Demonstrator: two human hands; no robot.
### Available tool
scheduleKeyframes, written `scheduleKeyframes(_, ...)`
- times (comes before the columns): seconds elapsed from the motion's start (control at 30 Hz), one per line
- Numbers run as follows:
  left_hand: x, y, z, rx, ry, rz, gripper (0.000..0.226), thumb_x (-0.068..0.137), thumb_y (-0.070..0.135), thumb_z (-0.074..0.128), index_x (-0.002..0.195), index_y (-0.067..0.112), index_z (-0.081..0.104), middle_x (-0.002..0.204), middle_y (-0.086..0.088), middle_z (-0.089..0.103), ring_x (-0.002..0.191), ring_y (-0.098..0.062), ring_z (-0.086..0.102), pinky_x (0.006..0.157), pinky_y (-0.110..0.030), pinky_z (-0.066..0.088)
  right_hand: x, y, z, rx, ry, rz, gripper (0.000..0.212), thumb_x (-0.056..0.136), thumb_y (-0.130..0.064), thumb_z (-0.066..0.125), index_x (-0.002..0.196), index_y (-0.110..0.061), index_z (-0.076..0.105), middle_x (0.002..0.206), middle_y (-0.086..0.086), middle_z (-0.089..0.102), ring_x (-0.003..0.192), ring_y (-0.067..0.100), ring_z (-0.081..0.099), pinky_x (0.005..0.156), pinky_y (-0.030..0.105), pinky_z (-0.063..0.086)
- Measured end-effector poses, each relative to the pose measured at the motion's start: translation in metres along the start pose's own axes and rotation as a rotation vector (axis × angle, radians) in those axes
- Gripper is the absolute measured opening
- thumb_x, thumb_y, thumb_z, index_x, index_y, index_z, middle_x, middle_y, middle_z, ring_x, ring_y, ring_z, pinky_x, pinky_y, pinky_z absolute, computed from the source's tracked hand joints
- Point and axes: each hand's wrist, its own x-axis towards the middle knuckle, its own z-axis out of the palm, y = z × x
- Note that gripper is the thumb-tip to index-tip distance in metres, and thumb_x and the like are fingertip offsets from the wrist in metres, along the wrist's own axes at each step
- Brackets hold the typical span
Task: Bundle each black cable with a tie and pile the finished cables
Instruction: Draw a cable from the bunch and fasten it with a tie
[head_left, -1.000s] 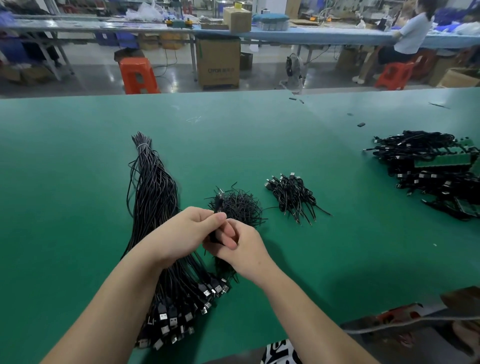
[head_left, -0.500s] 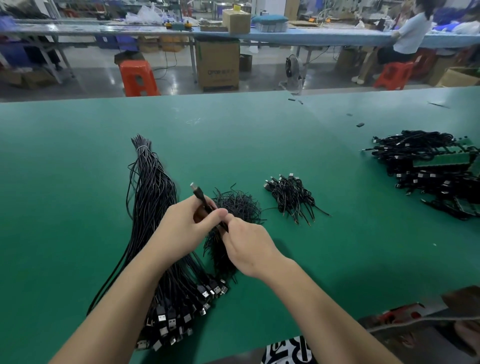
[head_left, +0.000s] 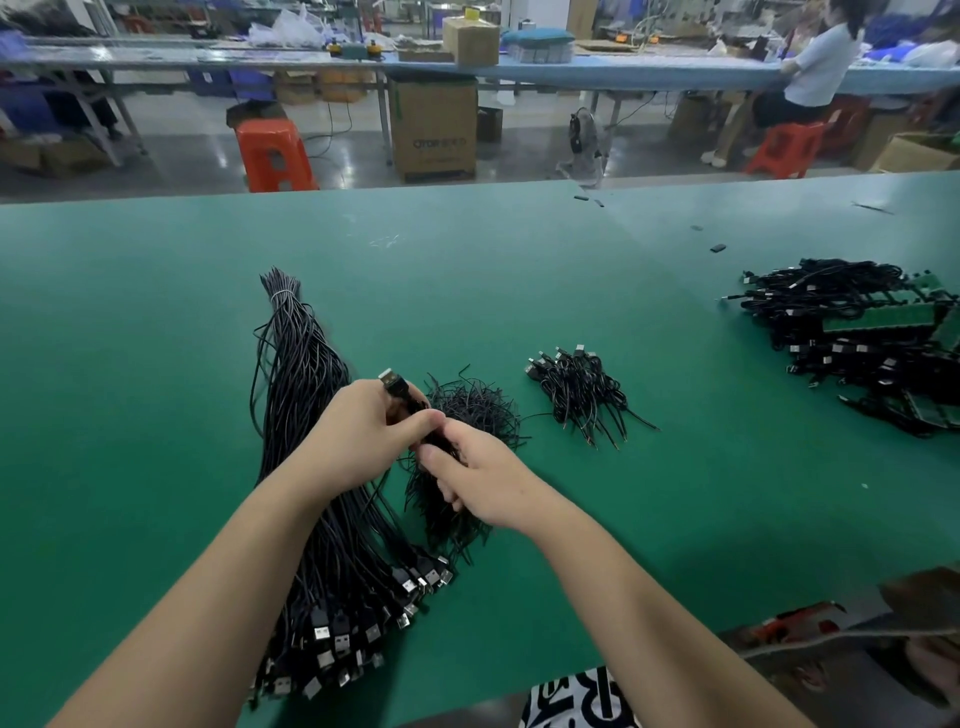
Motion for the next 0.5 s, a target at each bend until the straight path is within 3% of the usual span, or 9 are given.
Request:
scheduleKeyframes(0.03, 0.0011, -0.0001, 0.0001, 0.004, 0.004, 0.002, 0.02, 0.09, 0.034, 0.07, 0.07, 0.029, 0.068, 0.057, 0.007, 0.066, 0.045, -0.004, 0.049, 0.048, -0.019, 0.04, 0.0017, -0.0008, -0.0008, 0.005, 0.012, -0.006, 0.008, 0.103, -0.039, 0.048, 0.105, -0.04, 0.056, 0.065, -0.021, 0.058, 0.053, -0.007, 0.05, 0.052, 0.012, 0.039)
scheduleKeyframes(0.13, 0.005, -0.0001, 0.0003, 0.055, 0.011, 0.002, 0.022, 0.09, 0.035, 0.069, 0.07, 0.028, 0.068, 0.062, 0.003, 0.068, 0.055, -0.013, 0.06, 0.057, -0.033, 0.049, 0.0055, -0.0025, 0.0005, -0.008, 0.049, 0.002, 0.023, 0.104, -0.032, 0.047, 0.082, -0.03, 0.056, 0.068, -0.013, 0.057, 0.05, 0.0, 0.043, 0.052, 0.023, 0.038)
scheduleKeyframes(0.23, 0.0061, 0.0008, 0.0035, 0.152, 0.025, 0.027, 0.019, 0.091, 0.036, 0.067, 0.075, 0.028, 0.067, 0.061, 0.004, 0.065, 0.057, -0.008, 0.059, 0.053, -0.027, 0.046, 0.0073, -0.0021, -0.0007, 0.08, 0.068, 0.025, 0.021, 0.102, -0.026, 0.053, 0.083, -0.031, 0.061, 0.056, -0.012, 0.057, 0.05, 0.006, 0.048, 0.053, 0.024, 0.044)
scheduleKeyframes(0.33, 0.0053, -0.0004, 0.0074, 0.211, 0.021, 0.03, 0.014, 0.092, 0.034, 0.066, 0.079, 0.03, 0.064, 0.064, 0.008, 0.062, 0.058, -0.003, 0.054, 0.053, -0.019, 0.035, 0.0065, 0.0005, -0.0017, 0.115, 0.072, 0.04, 0.019, 0.102, -0.022, 0.056, 0.085, -0.029, 0.064, 0.059, -0.008, 0.057, 0.054, 0.011, 0.052, 0.06, 0.028, 0.048)
scheduleKeyframes(0.43, 0.0068, -0.0031, 0.0067, 0.185, 0.005, 0.01, 0.018, 0.093, 0.035, 0.066, 0.075, 0.033, 0.062, 0.064, 0.006, 0.063, 0.059, -0.007, 0.056, 0.055, -0.023, 0.039, 0.006, -0.0001, 0.0028, 0.185, 0.027, 0.057, 0.023, 0.105, -0.021, 0.048, 0.085, -0.021, 0.059, 0.073, 0.005, 0.054, 0.055, 0.012, 0.044, 0.055, 0.029, 0.041)
scheduleKeyframes(0.5, 0.0085, -0.0035, 0.0077, 0.168, 0.003, 0.007, 0.019, 0.092, 0.035, 0.066, 0.074, 0.033, 0.062, 0.065, 0.005, 0.065, 0.059, -0.007, 0.057, 0.055, -0.024, 0.042, 0.0073, 0.001, 0.0044, 0.236, 0.028, 0.084, 0.028, 0.107, -0.021, 0.044, 0.081, -0.02, 0.055, 0.074, 0.003, 0.05, 0.054, 0.008, 0.039, 0.053, 0.027, 0.034)
